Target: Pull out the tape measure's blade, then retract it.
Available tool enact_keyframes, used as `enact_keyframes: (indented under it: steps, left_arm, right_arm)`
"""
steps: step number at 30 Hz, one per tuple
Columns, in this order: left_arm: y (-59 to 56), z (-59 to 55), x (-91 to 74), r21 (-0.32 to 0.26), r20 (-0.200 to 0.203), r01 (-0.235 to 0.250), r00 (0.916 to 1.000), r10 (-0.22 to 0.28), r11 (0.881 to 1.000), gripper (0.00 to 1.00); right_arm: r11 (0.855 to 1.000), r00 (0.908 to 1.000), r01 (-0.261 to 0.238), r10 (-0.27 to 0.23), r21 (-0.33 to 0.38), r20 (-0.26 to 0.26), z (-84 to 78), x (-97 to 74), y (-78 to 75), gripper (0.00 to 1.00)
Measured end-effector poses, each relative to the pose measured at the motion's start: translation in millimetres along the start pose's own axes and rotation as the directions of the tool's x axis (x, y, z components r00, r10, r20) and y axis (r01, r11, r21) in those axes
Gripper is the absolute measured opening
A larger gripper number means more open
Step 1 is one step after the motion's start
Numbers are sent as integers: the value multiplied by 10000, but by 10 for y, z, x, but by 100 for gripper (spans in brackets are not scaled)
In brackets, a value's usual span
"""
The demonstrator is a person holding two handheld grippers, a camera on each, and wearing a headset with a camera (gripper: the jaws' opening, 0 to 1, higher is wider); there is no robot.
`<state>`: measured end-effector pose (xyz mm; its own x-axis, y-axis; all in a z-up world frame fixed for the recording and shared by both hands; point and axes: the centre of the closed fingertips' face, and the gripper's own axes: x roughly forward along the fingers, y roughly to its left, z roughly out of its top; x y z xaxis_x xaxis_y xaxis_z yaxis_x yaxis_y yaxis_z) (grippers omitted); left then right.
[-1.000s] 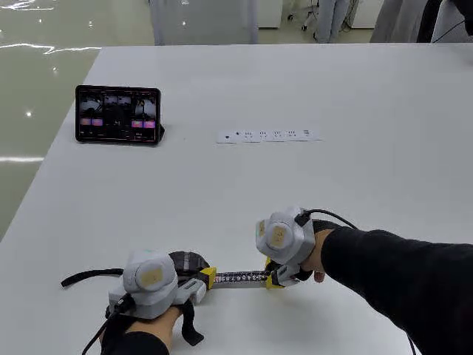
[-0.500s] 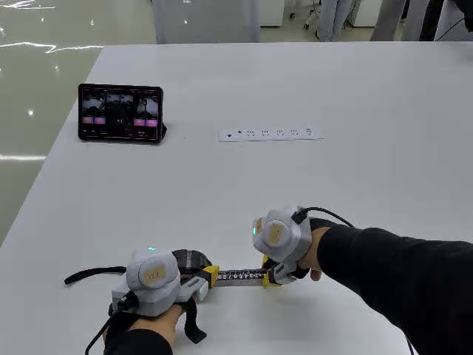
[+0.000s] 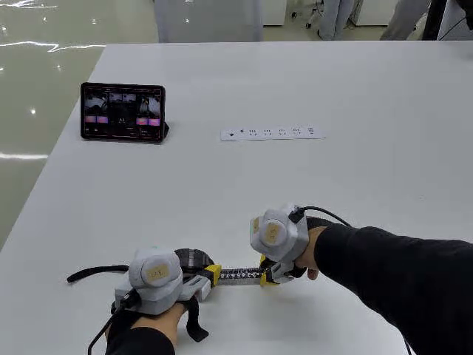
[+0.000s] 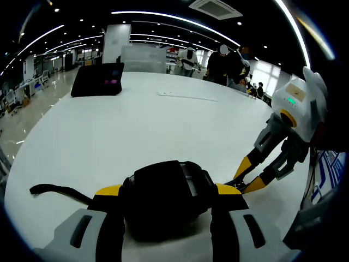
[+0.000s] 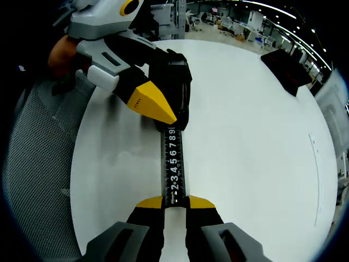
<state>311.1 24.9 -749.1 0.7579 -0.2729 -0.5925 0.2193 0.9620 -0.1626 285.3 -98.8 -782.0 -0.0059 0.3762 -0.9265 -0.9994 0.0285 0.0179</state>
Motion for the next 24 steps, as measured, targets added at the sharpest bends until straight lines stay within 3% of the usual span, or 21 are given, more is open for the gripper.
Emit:
enact_keyframes:
  steps: [24]
  left_arm:
    - [-5, -1, -1, -20, -38, -12, 10000, 12, 10000, 59]
  right_arm:
    - [10000, 9999, 13, -13, -15, 119, 122, 42, 6, 10]
